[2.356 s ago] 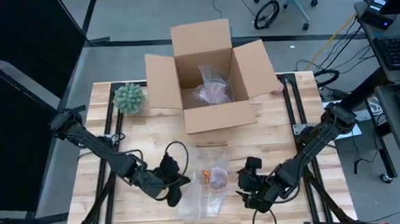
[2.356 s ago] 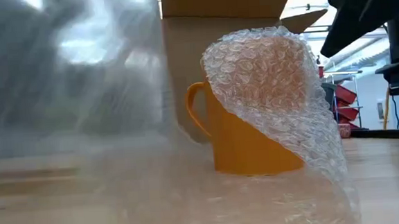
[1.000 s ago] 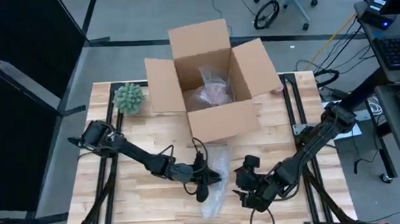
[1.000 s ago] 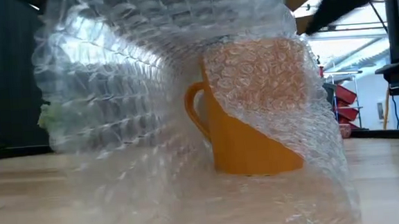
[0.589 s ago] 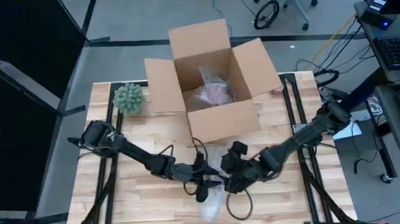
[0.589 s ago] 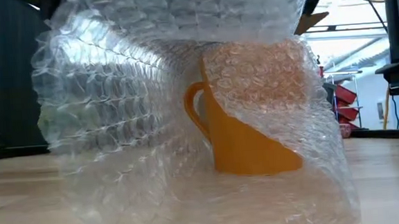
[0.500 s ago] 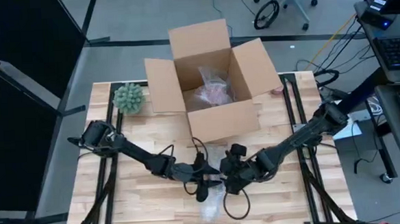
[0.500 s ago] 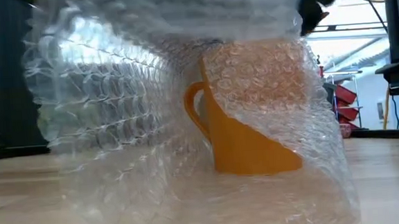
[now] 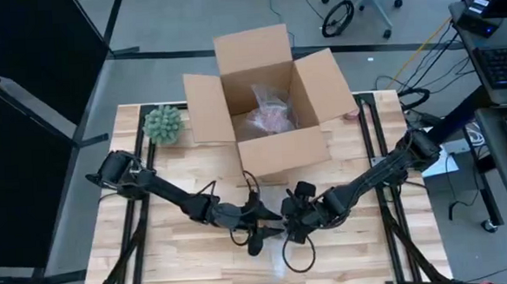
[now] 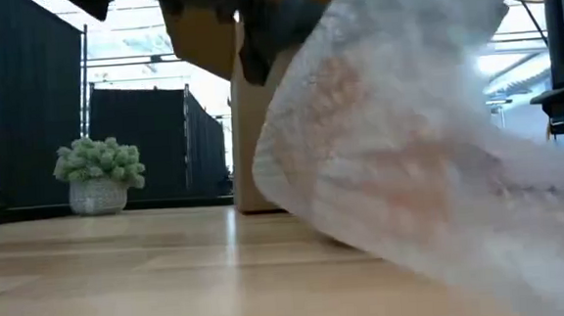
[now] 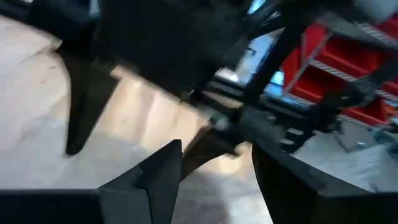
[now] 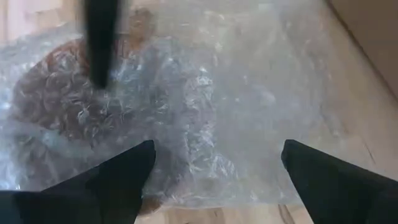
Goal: Wrap mug
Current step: Wrap the orange mug with the left bubble wrap
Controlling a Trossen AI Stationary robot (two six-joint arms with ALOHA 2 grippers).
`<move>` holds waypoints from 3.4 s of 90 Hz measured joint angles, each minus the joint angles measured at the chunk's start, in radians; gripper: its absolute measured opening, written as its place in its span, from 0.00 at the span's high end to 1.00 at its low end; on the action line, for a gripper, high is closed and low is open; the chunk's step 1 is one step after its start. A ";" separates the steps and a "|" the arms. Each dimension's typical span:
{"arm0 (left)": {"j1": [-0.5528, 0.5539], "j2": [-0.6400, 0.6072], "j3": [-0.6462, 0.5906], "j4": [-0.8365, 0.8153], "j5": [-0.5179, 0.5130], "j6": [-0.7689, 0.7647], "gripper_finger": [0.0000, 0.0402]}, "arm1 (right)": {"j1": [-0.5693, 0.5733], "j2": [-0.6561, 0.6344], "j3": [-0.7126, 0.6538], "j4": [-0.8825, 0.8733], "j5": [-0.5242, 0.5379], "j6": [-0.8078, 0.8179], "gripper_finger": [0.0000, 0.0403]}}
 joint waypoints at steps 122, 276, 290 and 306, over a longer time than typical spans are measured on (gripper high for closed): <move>-0.013 0.083 0.027 -0.206 0.018 -0.007 0.63 | -0.120 0.261 0.147 -0.081 -0.315 0.067 0.16; -0.017 0.009 0.006 -0.412 -0.108 -0.017 0.63 | -0.106 0.108 0.137 -0.055 -0.362 -0.051 0.36; -0.017 0.009 0.006 -0.413 -0.107 -0.017 0.63 | -0.106 0.082 0.138 -0.055 -0.350 -0.061 0.36; -0.017 0.009 0.006 -0.413 -0.107 -0.017 0.63 | -0.101 0.168 0.140 -0.026 -0.276 -0.057 0.36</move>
